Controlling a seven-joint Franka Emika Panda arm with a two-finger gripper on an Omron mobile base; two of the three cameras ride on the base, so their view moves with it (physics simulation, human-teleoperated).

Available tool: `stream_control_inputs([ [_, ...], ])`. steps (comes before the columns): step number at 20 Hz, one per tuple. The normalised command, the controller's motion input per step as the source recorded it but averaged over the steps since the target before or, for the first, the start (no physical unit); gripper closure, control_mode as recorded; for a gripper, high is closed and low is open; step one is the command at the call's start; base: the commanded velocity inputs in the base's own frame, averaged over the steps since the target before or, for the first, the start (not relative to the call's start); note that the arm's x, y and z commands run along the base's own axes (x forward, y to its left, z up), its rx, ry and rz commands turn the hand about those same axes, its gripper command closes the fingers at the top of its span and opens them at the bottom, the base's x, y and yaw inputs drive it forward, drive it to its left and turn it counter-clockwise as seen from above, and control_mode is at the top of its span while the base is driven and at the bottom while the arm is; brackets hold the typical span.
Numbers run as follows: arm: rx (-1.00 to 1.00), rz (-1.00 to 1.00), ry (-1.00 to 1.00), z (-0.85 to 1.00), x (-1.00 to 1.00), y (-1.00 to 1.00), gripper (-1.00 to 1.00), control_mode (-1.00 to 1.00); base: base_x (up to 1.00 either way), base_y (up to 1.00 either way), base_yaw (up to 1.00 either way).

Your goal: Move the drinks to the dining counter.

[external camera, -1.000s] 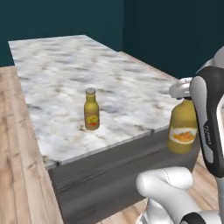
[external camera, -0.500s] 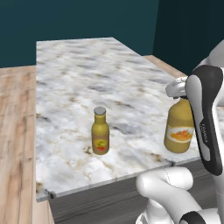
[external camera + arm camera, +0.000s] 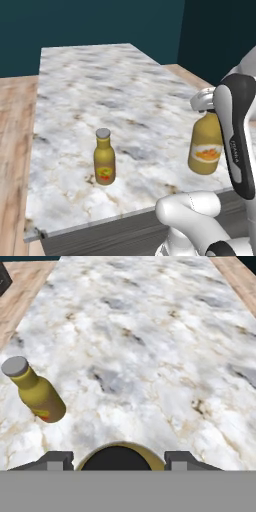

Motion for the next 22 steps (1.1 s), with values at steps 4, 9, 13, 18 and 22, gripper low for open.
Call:
stream_control_inputs([
  [4,0.00,0.00,0.00,0.00,0.00,0.00,1.00,1.00,0.94,-0.32,0.00],
  [9,0.02,0.06,0.00,-0.16,0.56,-0.16,1.00,-1.00,0.14,-0.09,0.01],
  [13,0.01,0.04,0.00,-0.23,0.58,-0.17,1.00,-1.00,0.00,0.00,0.00],
  [18,0.00,0.02,-0.02,-0.31,0.36,-0.01,1.00,-1.00,0.00,0.00,0.00],
  [22,0.00,0.01,-0.03,-0.38,0.25,0.00,1.00,-1.00,0.00,0.00,0.00],
])
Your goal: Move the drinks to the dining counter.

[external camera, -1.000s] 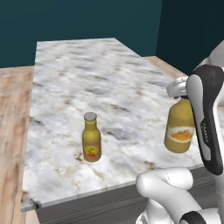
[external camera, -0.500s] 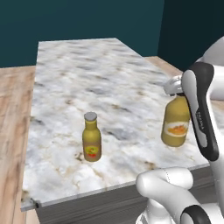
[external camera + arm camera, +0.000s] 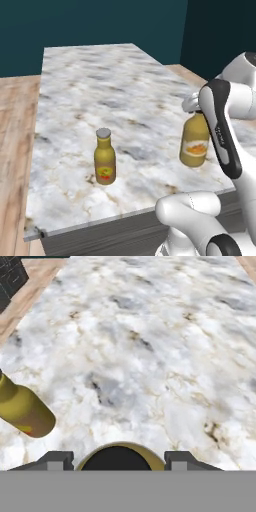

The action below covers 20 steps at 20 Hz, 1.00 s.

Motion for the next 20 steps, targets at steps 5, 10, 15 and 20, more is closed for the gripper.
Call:
stream_control_inputs([
  [5,0.04,0.00,-0.05,-0.38,0.22,0.00,1.00,-1.00,0.00,0.00,0.00],
  [10,0.03,0.00,-0.03,-0.47,0.38,0.00,1.00,-1.00,0.00,0.00,0.00],
  [15,0.00,0.00,0.00,-0.36,0.39,0.00,1.00,-1.00,0.00,0.00,0.00],
  [20,0.00,0.00,0.00,-0.02,0.32,0.00,1.00,-1.00,0.00,0.00,0.00],
])
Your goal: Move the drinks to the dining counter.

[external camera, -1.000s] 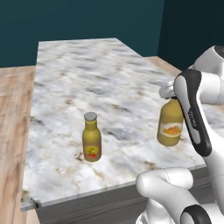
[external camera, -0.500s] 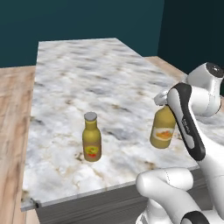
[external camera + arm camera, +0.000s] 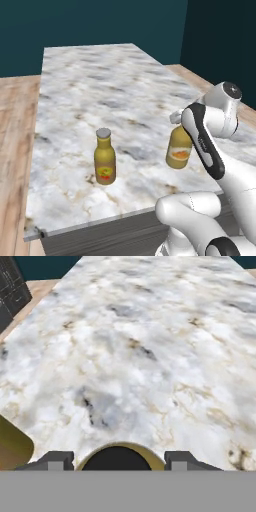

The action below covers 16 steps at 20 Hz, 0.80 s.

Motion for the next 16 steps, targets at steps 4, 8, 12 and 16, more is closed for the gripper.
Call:
stream_control_inputs([
  [4,0.00,0.00,0.00,-0.07,0.31,0.00,1.00,-1.00,0.00,0.00,0.00],
  [8,0.00,0.00,0.00,-0.17,0.39,0.00,1.00,-1.00,0.00,0.00,0.00],
  [12,0.00,0.00,-0.03,-0.19,0.33,0.00,1.00,-1.00,0.00,0.00,0.00],
  [16,0.00,0.00,-0.03,-0.34,0.27,0.00,1.00,-1.00,0.00,0.00,0.00],
])
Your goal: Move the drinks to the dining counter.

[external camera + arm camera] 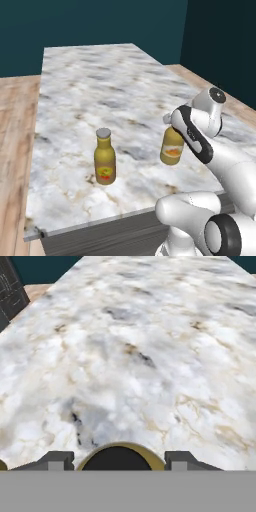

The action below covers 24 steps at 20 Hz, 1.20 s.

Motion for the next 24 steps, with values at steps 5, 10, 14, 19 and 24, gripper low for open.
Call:
stream_control_inputs([
  [5,0.00,0.00,0.00,-0.34,0.23,0.00,1.00,-1.00,0.00,0.00,0.00],
  [10,0.00,0.00,0.00,-0.25,0.31,0.00,1.00,-1.00,0.00,0.00,0.00],
  [14,0.00,0.00,0.00,-0.31,0.28,0.00,1.00,-1.00,0.00,0.00,0.00],
  [19,0.00,0.00,0.00,-0.40,0.25,0.00,1.00,-1.00,0.00,0.00,0.00],
  [24,0.00,0.00,0.00,-0.39,0.26,0.00,1.00,-1.00,0.00,0.00,0.00],
])
